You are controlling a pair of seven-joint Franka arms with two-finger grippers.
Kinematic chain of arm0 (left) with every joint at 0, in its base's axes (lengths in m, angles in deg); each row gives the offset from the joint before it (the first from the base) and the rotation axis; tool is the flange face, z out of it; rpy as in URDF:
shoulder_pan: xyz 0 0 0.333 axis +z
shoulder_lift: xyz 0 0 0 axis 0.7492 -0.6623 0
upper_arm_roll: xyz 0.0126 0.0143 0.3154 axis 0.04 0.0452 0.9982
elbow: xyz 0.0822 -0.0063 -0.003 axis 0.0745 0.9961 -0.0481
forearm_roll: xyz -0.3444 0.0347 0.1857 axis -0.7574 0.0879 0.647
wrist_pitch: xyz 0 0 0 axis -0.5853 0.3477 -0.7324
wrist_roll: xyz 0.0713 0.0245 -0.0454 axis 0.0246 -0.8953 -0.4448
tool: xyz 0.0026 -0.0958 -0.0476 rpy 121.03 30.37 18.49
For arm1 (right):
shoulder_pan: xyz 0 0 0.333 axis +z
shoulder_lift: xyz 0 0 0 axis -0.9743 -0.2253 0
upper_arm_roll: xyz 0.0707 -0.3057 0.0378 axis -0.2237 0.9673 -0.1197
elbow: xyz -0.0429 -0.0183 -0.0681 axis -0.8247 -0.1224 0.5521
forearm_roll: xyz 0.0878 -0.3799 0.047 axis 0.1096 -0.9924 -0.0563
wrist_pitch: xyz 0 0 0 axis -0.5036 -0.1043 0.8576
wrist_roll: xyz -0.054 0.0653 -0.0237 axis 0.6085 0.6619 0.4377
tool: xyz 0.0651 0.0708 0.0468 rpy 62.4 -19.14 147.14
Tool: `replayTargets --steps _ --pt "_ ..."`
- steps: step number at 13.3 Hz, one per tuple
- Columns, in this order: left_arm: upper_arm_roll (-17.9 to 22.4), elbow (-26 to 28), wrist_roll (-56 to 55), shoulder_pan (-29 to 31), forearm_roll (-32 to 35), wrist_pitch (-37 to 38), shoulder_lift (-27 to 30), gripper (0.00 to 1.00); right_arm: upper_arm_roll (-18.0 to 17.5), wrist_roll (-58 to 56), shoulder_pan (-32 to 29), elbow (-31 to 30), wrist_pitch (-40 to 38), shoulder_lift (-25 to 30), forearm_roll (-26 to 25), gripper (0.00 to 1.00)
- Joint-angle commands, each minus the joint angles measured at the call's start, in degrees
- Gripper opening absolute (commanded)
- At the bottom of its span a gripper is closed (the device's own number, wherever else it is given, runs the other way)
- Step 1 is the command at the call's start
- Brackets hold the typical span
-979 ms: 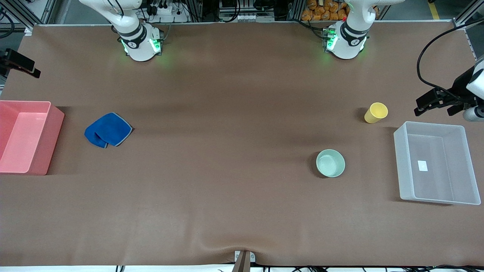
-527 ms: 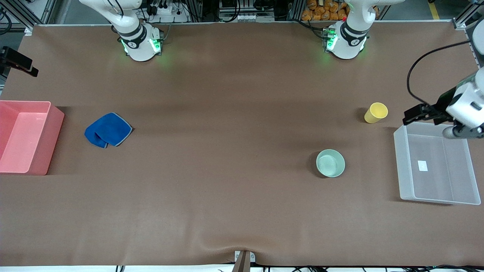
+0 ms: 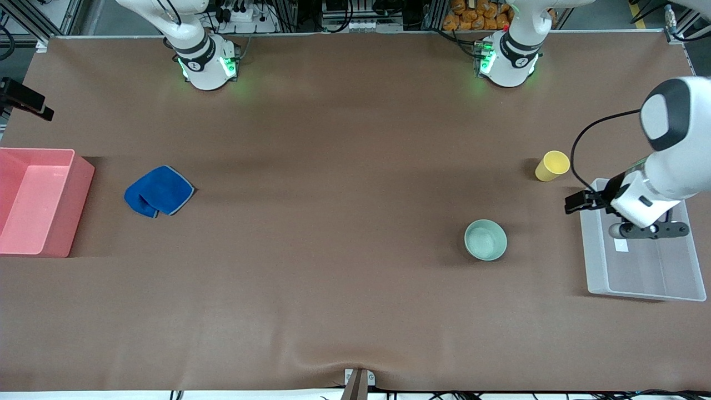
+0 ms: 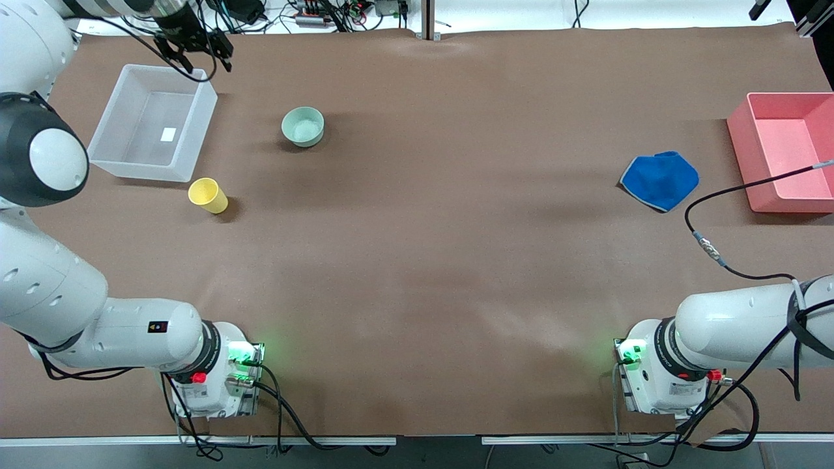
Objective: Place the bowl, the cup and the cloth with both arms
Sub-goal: 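Reach the right gripper to the blue cloth while the left gripper reaches the bowl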
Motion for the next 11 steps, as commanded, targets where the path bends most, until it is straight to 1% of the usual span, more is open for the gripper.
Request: replayTargets --steps 1,3,4,7,9,10,11 --pt "-1.33 3.77 -1.07 0.28 -0.98 -4.98 -0.15 1.0 0.07 0.71 -1.23 1.97 -0.54 -6.94 -4.53 1.0" --pt "-2.46 3.78 -2.47 0.02 -2.28 -7.97 -3.13 1.0 -0.19 0.97 -0.1 2.75 -0.19 -14.22 -11.38 1.0" --pt "-3.08 3.96 -3.78 0.02 -2.99 -9.99 -4.54 1.0 -0.19 1.06 0.52 3.28 -0.1 -14.7 -12.29 1.0" --pt "-4.14 3.96 -6.69 -0.68 -3.0 -14.13 -8.59 1.0 -0.19 0.98 0.52 3.11 -0.1 -16.63 -12.03 1.0" --pt "-4.31 3.96 -7.65 -0.86 -3.09 -16.67 -11.31 1.0 -0.19 1.06 0.61 3.11 -0.45 -22.32 -12.47 1.0" --pt "-4.92 3.96 -8.7 -1.38 -3.17 -19.04 -12.98 1.0 -0.19 1.15 0.17 3.2 0.42 -24.52 -11.95 1.0" --pt "-4.93 3.96 -10.28 -1.91 -3.09 -21.32 -14.39 1.0 -0.19 1.15 0.17 4.59 2.6 -27.59 -12.29 1.0"
